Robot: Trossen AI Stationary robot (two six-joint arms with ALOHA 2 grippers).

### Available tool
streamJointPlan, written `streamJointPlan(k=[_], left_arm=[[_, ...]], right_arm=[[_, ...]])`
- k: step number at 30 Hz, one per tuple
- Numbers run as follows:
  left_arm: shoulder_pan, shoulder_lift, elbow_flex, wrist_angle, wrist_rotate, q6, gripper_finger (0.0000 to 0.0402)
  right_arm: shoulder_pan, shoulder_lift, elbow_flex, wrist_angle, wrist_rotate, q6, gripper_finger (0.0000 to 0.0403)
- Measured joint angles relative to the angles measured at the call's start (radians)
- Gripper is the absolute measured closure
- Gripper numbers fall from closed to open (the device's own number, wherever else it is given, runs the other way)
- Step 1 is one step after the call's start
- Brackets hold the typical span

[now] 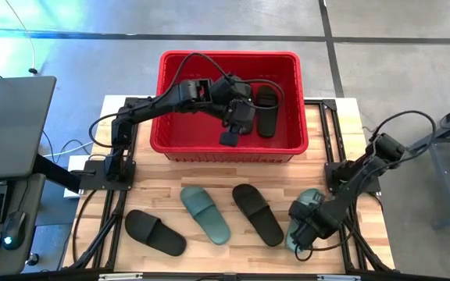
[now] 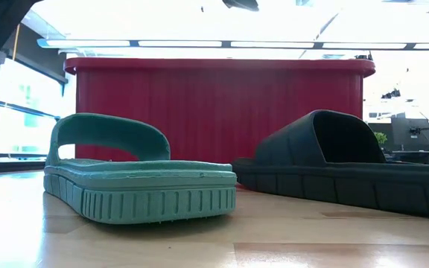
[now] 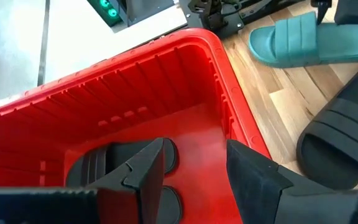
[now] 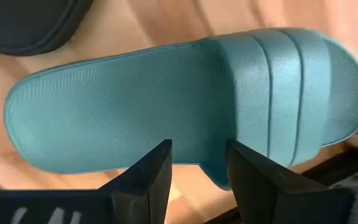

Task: Pick and place slides into bin
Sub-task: Put the green slide into the red bin

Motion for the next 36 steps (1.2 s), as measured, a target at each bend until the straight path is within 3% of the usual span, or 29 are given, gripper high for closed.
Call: streamJointPlan(k=[5, 12, 17, 24, 36], left_arm=[[0.0, 0.0, 0.0, 0.0, 0.001, -0.023, 0.0245], [0.0, 0.001, 0.0, 0.0, 0.002, -0.023, 0.0245], [0.0, 0.001, 0.0, 0.0, 0.002, -0.054, 0.0245], [0.0, 0.001, 0.0, -0.002, 0.002, -0.08, 0.0245], [0.0, 0.002, -0.001, -0.003, 0.002, -0.12, 0.0245]], right_arm=[[0.001, 0.002, 0.026, -0.01, 0.039, -0.016, 0.0263], [0.011, 0.002, 0.073, -0.046, 0.234, -0.076, 0.0263], [0.023, 0.013, 0.073, -0.132, 0.251, -0.079, 0.0263], [0.055, 0.039, 0.073, -0.086, 0.223, -0.055, 0.0263], [0.059, 0.192, 0.071, -0.267, 0.279, -0.002, 0.0263]])
